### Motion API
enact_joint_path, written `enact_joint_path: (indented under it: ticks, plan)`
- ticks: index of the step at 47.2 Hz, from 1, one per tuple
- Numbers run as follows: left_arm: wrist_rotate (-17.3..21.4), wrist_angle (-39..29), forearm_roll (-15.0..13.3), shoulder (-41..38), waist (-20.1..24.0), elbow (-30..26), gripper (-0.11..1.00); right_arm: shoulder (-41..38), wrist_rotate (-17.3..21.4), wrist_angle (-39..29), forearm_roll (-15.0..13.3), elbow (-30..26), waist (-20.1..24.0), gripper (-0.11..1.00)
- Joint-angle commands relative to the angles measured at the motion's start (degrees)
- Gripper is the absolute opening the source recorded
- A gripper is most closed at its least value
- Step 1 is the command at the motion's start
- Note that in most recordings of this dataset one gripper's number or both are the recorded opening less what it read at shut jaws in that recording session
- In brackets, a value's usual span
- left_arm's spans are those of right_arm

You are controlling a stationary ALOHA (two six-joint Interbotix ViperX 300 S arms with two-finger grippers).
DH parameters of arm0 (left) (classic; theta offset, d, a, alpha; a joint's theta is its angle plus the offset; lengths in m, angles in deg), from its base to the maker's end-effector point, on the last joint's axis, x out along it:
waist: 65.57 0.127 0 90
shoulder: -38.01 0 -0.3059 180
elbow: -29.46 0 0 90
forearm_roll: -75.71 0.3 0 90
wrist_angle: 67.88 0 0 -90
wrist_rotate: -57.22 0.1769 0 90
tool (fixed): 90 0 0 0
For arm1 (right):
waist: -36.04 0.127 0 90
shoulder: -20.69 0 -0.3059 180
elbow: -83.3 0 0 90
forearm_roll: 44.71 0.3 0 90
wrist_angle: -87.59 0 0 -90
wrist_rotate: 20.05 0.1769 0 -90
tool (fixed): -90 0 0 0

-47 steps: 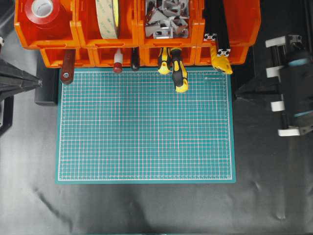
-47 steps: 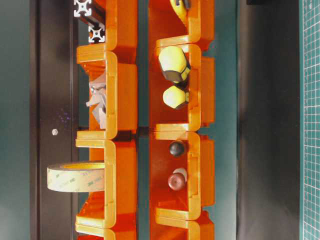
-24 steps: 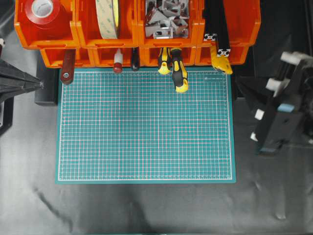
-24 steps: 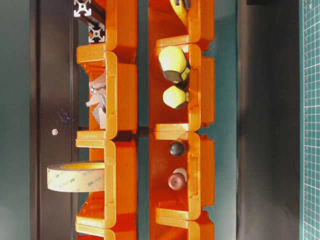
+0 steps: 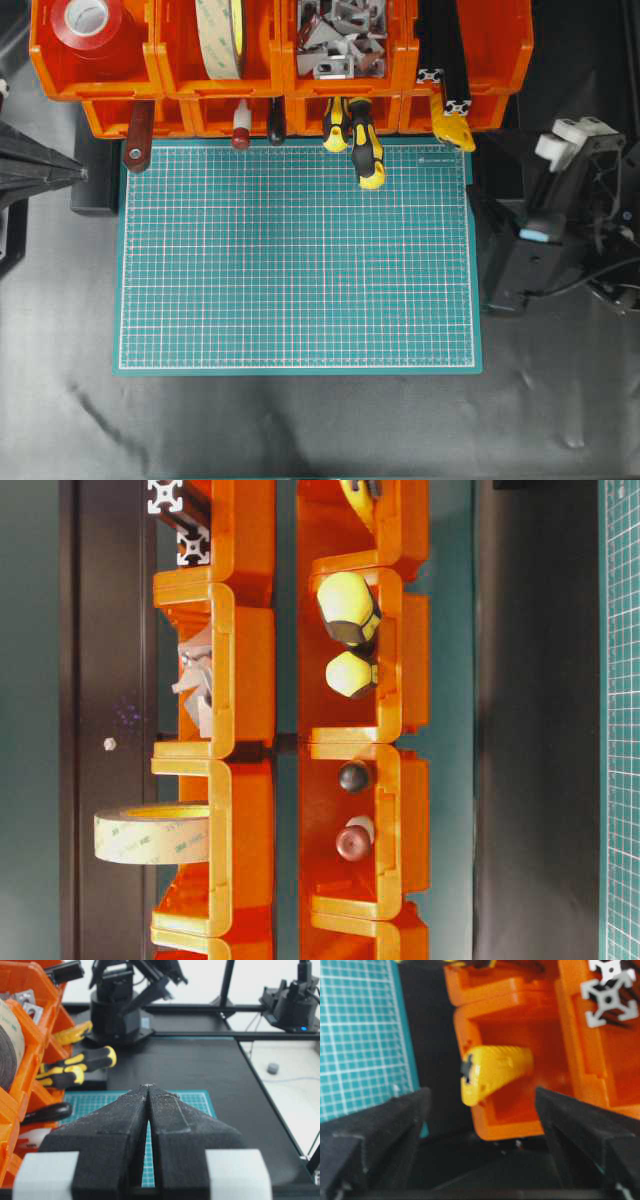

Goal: Pick cutter from container rack with right arm.
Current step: 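Move the right gripper from rest toward the rack's right side, then close the right gripper on the yellow box cutter in the rack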

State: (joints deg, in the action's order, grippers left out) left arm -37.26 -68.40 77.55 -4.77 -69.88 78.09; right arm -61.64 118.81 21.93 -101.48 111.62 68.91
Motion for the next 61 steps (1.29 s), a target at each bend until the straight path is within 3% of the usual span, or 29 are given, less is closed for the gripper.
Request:
enact_joint_path:
  ticks: [1,6,24,47,54,61]
  plan:
    - [-0.1,0.3,0.2,-0.3,-0.1,-1.1,0.0,-0.4,0.7,1.1,-0.7,0.1,-1.0,0.81]
    - [-0.2,0.3,0.2,-0.3,-0.2,-0.6,0.0,-1.4,1.0,2.9,-1.3,0.9,-1.8,0.77]
    - [-0.3,-0.6,0.2,0.8,-0.1,0.1,0.0,-5.7,1.1,6.8,-5.7,1.8,-7.8,0.76]
    - [-0.3,-4.0,0.2,2.9,-0.1,0.3,0.0,-8.2,1.1,8.9,-5.8,2.4,-10.2,0.73]
    - [-0.3,-4.0,0.2,2.9,-0.1,0.3,0.0,-8.2,1.0,9.1,-5.7,2.5,-10.2,0.6]
    - [-0.3,-3.9,0.2,3.0,-0.1,0.3,0.0,-8.2,1.1,9.1,-5.6,2.5,-9.7,0.35]
